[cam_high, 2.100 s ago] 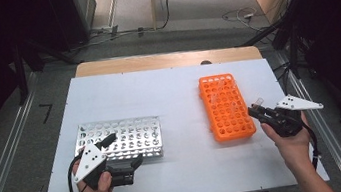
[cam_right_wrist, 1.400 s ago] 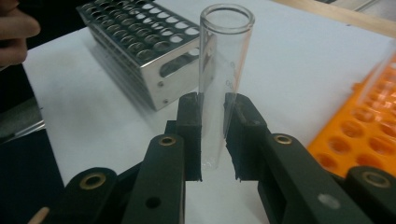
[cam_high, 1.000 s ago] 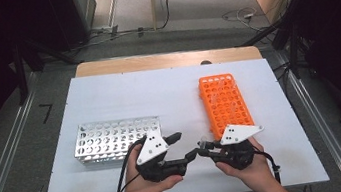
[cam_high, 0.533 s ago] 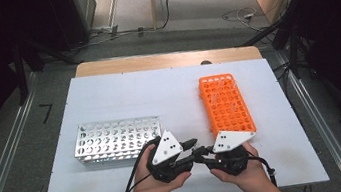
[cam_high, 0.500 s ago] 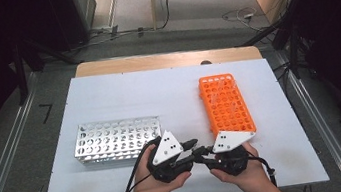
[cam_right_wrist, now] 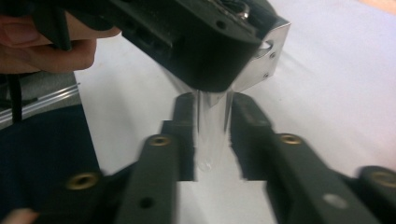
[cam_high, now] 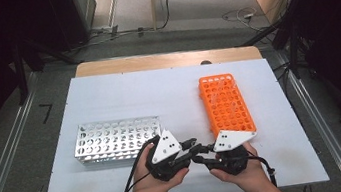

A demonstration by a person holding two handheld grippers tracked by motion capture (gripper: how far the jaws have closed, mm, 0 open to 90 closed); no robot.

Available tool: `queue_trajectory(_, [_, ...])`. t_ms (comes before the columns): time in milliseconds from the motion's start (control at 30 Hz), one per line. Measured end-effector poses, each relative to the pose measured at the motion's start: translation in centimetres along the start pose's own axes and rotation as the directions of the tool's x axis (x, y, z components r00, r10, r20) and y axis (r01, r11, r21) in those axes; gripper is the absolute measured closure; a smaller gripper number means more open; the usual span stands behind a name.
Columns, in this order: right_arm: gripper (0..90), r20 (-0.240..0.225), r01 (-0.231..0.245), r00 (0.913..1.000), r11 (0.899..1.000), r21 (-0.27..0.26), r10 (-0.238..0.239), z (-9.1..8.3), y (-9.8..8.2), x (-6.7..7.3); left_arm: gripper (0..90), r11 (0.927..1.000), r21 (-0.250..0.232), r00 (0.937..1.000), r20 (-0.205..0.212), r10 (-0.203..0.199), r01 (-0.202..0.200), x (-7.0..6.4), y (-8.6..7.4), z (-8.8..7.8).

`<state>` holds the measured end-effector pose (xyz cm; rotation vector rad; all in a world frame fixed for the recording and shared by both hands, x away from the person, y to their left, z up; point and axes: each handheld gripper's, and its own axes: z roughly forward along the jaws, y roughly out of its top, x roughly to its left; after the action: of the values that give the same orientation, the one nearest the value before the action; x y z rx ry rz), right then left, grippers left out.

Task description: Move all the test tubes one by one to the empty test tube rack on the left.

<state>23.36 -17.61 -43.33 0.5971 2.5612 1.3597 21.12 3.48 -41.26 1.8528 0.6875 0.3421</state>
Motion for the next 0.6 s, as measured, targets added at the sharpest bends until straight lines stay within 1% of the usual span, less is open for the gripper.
queue_trajectory(167, [46.4,-0.01,-0.022,0.9997,0.999,-0.042,0.022,-0.9,-0.3,-0.8,76.3,0.9994,-0.025,0.9995,-0.02,-0.026,0.025,1.0,0.2,-0.7])
queue_trajectory(200, [46.4,-0.01,-0.022,0.9997,0.999,-0.042,0.022,-0.9,-0.3,-0.8,76.3,0.9994,-0.025,0.9995,-0.02,-0.026,0.025,1.0,0.2,-0.7])
queue_trajectory(233, [43.7,-0.009,-0.026,0.9996,0.998,-0.051,0.025,-1.1,-0.4,-1.0,76.3,0.9992,-0.029,0.9993,-0.026,-0.028,0.027,1.2,0.3,-0.8])
queue_trajectory(267, [34.4,-0.006,-0.033,0.9995,0.997,-0.065,0.033,-1.6,-0.7,-1.5,76.3,0.9992,-0.029,0.9992,-0.03,-0.027,0.026,1.4,0.4,-1.0])
queue_trajectory(300, [34.4,-0.006,-0.033,0.9995,0.997,-0.065,0.033,-1.6,-0.7,-1.5,76.3,0.9992,-0.032,0.9992,-0.031,-0.025,0.024,1.6,0.4,-1.1])
queue_trajectory(333, [20.5,0.021,-0.046,0.9986,0.996,-0.077,0.048,-2.1,-0.9,-1.9,76.3,0.9992,-0.033,0.9991,-0.035,-0.026,0.024,1.9,0.5,-1.2])
queue_trajectory(400, [12.0,0.036,-0.059,0.9974,0.994,-0.091,0.062,-2.6,-1.0,-2.4,76.3,0.9987,-0.041,0.9987,-0.041,-0.032,0.03,2.4,0.6,-1.6])
queue_trajectory(433, [7.3,0.044,-0.061,0.9969,0.993,-0.1,0.065,-2.9,-1.1,-2.7,76.3,0.998,-0.051,0.9978,-0.054,-0.039,0.037,3.0,0.8,-1.9])
queue_trajectory(467, [4.7,0.051,-0.066,0.9961,0.992,-0.111,0.072,-3.2,-1.2,-2.9,76.3,0.998,-0.051,0.9978,-0.054,-0.039,0.037,3.0,0.8,-1.9])
queue_trajectory(533, [0.0,0.057,-0.072,0.9952,0.99,-0.123,0.08,-3.7,-1.4,-3.4,76.3,0.9971,-0.064,0.996,-0.076,-0.048,0.043,3.7,1.0,-2.5])
queue_trajectory(567, [0.0,0.067,-0.072,0.9945,0.989,-0.127,0.08,-3.9,-1.5,-3.6,76.3,0.9971,-0.064,0.996,-0.076,-0.048,0.043,3.7,1.0,-2.5])
queue_trajectory(600, [0.0,0.064,-0.074,0.9945,0.988,-0.134,0.083,-4.2,-1.7,-3.9,76.3,0.9967,-0.068,0.9953,-0.083,-0.049,0.044,4.0,1.0,-2.6])
